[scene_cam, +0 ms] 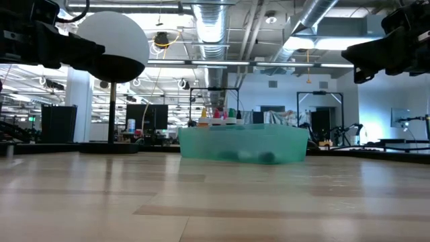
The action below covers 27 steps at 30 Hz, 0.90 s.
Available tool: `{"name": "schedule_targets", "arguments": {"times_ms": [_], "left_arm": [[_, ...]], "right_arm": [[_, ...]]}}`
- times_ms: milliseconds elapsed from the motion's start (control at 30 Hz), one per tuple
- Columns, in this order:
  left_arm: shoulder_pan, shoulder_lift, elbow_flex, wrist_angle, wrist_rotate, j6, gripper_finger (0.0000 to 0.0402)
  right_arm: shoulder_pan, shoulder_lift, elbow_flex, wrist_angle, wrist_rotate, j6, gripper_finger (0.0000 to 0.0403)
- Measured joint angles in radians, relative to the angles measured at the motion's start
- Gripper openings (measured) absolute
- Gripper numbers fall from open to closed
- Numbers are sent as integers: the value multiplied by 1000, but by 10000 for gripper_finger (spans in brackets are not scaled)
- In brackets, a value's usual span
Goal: Pick & Place food coloring
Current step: Return to Home Position
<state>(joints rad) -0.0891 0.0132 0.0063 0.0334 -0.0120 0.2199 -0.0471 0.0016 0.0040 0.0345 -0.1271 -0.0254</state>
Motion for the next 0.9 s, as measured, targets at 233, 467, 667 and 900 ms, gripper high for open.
{"name": "schedule_targets", "arguments": {"times_ms": [233, 467, 667, 900], "left_arm": [[0, 0, 0, 0, 0, -1, 107], [0, 0, 0, 0, 1, 2, 107], [0, 0, 0, 0, 1, 6, 107], [0, 0, 0, 0, 1, 7, 107]], "right_arm": [[0, 0, 0, 0, 0, 0, 54], [0, 0, 0, 0, 0, 0, 54], [0, 0, 0, 0, 0, 0, 54], [0, 0, 0, 0, 0, 0, 54]]}}
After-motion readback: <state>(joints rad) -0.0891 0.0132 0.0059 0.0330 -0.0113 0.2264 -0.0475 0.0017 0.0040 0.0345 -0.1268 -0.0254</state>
